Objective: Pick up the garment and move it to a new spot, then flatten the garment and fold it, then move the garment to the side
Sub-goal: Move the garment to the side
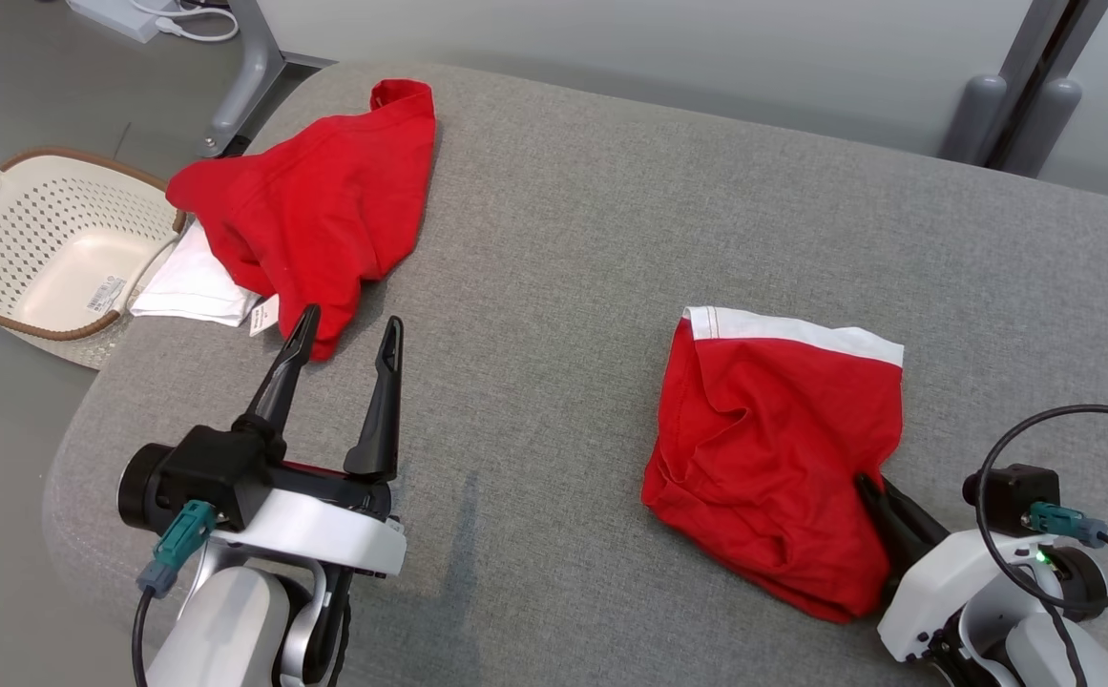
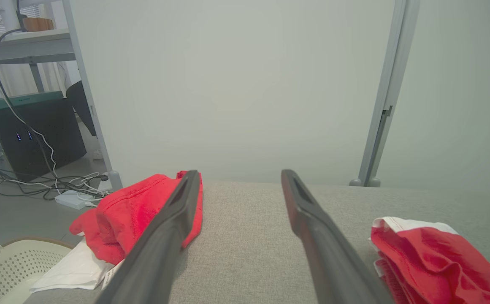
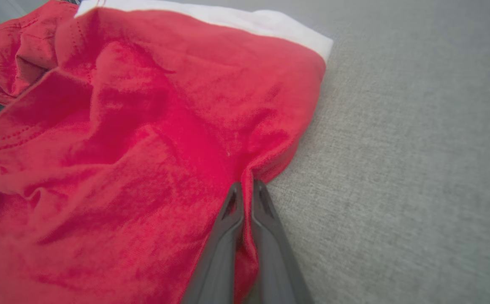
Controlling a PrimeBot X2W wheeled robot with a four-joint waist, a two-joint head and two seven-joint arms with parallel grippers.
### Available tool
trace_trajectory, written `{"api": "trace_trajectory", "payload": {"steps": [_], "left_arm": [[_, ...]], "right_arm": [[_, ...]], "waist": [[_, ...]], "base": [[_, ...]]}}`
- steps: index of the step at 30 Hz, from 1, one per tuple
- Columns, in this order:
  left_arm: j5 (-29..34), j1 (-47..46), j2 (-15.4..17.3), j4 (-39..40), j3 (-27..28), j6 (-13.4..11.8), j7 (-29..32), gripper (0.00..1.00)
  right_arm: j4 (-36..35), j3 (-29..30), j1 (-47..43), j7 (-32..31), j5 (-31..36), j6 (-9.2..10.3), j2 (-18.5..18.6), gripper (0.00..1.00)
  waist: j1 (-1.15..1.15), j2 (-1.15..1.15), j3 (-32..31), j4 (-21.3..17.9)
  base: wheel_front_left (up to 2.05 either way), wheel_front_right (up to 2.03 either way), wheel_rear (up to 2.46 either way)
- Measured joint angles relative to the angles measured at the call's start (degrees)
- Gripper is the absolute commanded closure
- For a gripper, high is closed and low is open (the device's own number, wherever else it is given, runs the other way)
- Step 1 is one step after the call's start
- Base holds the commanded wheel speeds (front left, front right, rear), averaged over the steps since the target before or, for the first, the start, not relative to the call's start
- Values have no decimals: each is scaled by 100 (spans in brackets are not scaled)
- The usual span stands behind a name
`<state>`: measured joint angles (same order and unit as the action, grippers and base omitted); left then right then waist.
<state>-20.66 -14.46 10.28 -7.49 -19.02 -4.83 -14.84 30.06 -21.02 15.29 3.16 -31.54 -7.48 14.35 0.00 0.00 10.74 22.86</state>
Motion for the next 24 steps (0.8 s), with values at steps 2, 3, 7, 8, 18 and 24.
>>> {"api": "trace_trajectory", "payload": {"steps": [2, 3, 7, 8, 18, 24], "left_arm": [[9, 7, -11, -3, 27, 31, 0, 0], [22, 14, -16, -7, 41, 32, 0, 0], [67, 78, -19, 30, 135, 51, -2, 0], [86, 111, -19, 38, 151, 51, -4, 0], [152, 142, -4, 158, 287, 127, -5, 0], [225, 24, 60, 194, 241, 222, -5, 0]], "right_arm": [[18, -63, 16, 41, -54, 0, 41, 100], [25, -100, 25, 45, -89, -1, 66, 100], [5, -205, 39, 94, -144, -1, 203, 100], [-9, -232, 42, 98, -143, -1, 243, 100], [-358, -498, 88, 32, -51, -1, 709, 100], [-550, -783, 271, -87, 31, -2, 973, 100]], "waist": [[0, 0, -15, 1], [0, 0, -28, -1], [0, 0, -46, -77], [0, 0, -46, -116], [0, 0, 38, -911], [0, 0, 144, -1654]], "base": [[0, 0, 0], [0, 0, 0], [0, 0, 0], [0, 0, 0], [0, 0, 0], [0, 0, 0]]}}
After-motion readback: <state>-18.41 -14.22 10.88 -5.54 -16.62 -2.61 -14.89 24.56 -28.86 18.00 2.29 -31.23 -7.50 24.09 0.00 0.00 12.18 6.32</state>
